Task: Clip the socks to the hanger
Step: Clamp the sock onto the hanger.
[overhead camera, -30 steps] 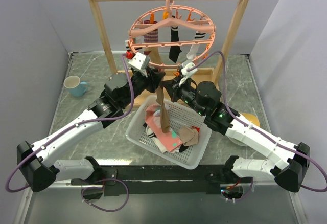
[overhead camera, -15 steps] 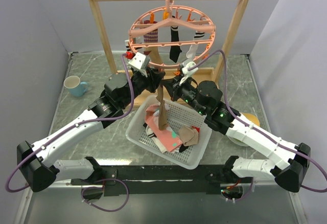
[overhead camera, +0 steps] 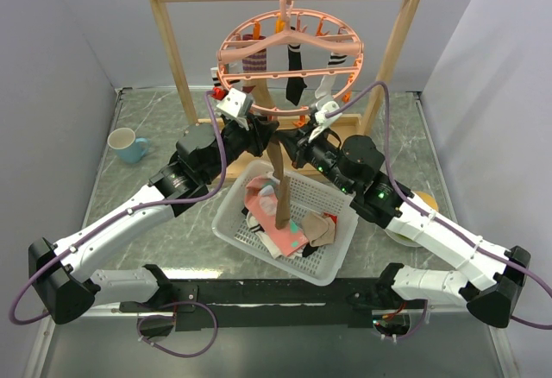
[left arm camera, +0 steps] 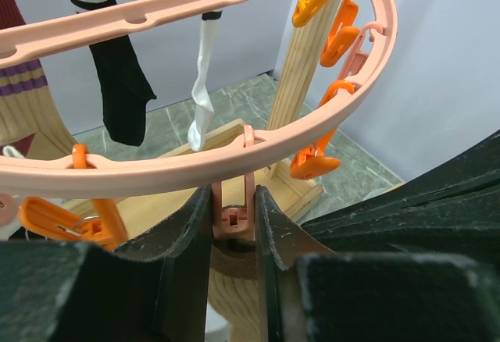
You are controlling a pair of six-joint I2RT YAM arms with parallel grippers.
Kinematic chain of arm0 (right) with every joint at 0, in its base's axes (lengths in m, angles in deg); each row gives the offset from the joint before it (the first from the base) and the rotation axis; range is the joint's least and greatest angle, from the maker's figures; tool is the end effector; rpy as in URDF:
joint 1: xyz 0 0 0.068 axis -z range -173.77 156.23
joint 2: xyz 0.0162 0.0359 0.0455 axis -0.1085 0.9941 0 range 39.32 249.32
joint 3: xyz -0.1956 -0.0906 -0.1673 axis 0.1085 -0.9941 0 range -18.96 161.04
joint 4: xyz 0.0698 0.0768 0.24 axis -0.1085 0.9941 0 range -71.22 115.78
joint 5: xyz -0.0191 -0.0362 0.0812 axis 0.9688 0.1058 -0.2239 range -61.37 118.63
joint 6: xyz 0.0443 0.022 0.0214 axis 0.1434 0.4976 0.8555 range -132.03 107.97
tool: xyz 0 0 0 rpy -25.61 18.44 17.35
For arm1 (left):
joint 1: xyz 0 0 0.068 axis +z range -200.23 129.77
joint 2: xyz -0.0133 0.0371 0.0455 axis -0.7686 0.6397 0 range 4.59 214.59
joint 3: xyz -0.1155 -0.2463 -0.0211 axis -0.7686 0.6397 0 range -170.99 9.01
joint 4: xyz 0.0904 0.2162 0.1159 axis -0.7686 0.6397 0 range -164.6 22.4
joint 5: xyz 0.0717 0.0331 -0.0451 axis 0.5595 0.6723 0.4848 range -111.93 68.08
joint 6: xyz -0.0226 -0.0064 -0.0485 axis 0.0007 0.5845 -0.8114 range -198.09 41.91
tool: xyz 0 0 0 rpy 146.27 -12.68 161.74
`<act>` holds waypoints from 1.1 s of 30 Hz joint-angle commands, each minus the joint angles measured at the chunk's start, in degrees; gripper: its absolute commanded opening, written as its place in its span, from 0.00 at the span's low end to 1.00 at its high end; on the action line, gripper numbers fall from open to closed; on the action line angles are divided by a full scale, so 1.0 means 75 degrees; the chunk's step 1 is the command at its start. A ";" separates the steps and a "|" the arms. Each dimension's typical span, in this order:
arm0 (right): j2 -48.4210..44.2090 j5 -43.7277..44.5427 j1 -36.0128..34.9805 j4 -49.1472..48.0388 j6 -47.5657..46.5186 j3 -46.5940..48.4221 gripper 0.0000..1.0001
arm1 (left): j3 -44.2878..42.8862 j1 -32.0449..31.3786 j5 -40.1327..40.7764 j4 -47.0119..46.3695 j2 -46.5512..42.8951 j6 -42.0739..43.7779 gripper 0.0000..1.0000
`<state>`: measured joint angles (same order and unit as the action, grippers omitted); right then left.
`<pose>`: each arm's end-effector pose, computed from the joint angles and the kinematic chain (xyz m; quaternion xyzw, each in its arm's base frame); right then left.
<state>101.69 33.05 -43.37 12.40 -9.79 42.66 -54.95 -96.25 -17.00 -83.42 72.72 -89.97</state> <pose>0.1657 0.1903 0.4151 -0.2433 0.6260 0.3004 0.6773 0.1963 -0.1990 0.4095 0.1686 0.6567 -0.3301 0.6568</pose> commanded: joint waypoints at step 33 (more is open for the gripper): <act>-0.0487 0.0160 0.0028 0.0029 -0.0017 -0.0224 0.00 | 0.0079 0.1284 -0.0505 0.0508 -0.0928 -0.0736 0.99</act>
<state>100.69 33.23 -43.37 13.96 -9.79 42.31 -54.80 -89.04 -18.70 -79.23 69.25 -92.39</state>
